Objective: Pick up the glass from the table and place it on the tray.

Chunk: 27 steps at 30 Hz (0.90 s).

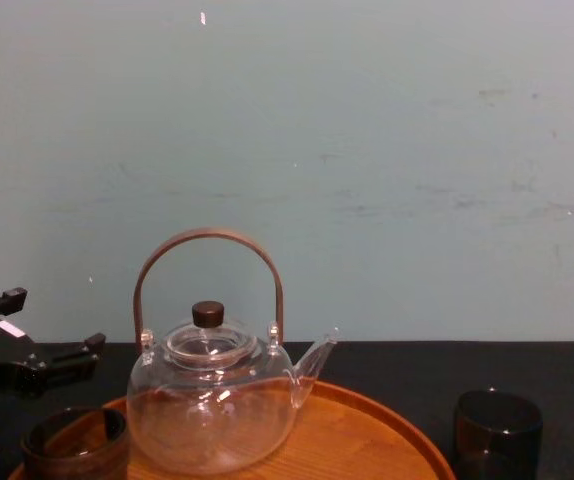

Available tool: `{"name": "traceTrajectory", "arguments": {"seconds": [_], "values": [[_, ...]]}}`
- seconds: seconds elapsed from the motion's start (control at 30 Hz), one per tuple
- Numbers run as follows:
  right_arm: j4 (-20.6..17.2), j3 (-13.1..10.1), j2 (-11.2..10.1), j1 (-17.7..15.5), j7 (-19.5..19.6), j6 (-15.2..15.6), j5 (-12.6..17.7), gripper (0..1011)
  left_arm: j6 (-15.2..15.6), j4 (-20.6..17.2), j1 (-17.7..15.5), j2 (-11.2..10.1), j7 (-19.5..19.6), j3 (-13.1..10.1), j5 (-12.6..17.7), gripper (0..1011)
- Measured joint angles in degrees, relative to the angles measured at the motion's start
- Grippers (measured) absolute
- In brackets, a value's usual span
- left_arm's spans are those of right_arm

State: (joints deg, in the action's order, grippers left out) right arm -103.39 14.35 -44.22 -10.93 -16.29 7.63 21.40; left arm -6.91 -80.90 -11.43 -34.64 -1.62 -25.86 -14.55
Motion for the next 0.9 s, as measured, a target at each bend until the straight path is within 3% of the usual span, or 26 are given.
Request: {"name": "traceTrajectory", "arguments": {"seconds": [0.9], "values": [[0.3,1.1,3.5,1.0,-6.3,1.8,-3.2,1002,0.0,0.0,0.0,0.0,0.0,0.0,0.0,1001]]}}
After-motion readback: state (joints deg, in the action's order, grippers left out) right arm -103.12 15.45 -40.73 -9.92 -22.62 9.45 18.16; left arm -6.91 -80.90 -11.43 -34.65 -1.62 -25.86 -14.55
